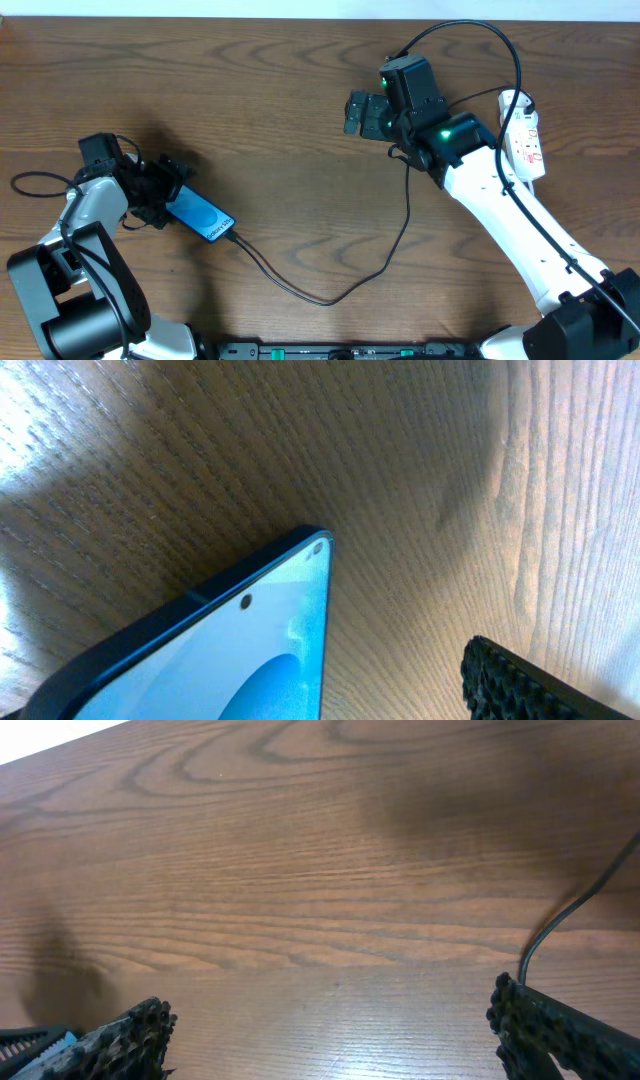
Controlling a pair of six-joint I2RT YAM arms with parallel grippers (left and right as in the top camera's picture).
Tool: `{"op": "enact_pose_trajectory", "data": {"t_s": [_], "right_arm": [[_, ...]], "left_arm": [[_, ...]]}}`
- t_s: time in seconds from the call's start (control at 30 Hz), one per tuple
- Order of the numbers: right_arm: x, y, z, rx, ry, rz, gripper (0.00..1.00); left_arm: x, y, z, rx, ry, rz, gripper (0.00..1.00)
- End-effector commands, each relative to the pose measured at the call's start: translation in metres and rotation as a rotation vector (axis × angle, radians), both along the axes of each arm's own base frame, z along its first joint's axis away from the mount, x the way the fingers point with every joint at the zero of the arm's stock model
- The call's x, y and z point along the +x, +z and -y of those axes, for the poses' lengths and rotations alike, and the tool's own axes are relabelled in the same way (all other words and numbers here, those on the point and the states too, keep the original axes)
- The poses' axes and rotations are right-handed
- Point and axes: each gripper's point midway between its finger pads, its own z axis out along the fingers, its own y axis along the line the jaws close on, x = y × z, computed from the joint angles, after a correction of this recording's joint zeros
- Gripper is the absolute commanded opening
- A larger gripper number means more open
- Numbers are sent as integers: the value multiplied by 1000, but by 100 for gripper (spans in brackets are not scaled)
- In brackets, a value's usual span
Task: Plug charger to phone and switch on socket
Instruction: 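Lay the blue phone flat on the table with the left gripper, then open the left gripper and lift it up off the phone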
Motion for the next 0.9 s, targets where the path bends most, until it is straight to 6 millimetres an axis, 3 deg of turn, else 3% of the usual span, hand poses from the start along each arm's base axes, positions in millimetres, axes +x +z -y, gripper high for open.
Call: {"op": "enact_pose_trajectory", "data": {"t_s": [0.0, 0.87], "right_arm": [[1, 9, 5, -9, -6, 25, 99], [1, 8, 5, -15, -1, 24, 99]], "left_arm": [[-49, -43, -5, 53, 30, -222, 91], [-61, -46, -9, 86, 34, -280, 91]]}}
